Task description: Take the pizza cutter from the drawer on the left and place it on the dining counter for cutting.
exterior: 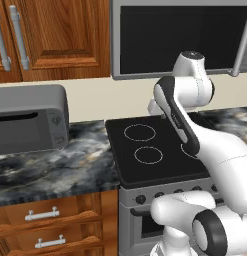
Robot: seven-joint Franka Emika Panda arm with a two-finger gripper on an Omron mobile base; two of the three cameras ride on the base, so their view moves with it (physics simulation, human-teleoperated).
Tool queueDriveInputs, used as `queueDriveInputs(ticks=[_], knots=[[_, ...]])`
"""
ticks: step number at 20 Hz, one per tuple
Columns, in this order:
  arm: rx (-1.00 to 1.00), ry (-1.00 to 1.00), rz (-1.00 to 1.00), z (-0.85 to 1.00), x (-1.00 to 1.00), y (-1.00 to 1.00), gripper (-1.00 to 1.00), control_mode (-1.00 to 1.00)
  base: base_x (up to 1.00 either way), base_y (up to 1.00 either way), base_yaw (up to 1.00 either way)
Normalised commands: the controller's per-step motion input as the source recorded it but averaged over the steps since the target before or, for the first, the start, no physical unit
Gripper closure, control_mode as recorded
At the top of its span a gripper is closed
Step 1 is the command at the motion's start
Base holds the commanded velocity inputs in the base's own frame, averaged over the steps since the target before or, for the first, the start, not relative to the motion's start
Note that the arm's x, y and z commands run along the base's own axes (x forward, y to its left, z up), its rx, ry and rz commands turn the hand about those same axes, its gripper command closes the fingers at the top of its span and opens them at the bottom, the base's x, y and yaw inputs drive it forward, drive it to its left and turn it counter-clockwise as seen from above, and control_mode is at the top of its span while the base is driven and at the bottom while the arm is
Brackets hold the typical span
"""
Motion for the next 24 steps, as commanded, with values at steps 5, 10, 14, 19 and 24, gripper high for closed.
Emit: queueDriveInputs(ticks=[5,10,14,19,24], knots=[[0.0,0.02,0.0,0.0,-0.12,0.05,-1.0,-1.0,0.0,0.0,0.0],[0.0,0.11,0.01,-0.05,-0.77,0.5,-1.0,-1.0,0.0,0.0,0.0],[0.01,0.16,0.0,-0.19,-0.69,0.49,-1.0,-1.0,0.0,0.0,0.0],[0.03,0.23,0.03,-0.19,-0.66,0.5,-1.0,-1.0,0.0,0.0,0.0],[0.0,0.05,0.07,-0.16,-0.43,0.53,-1.0,-1.0,0.0,0.0,0.0]])
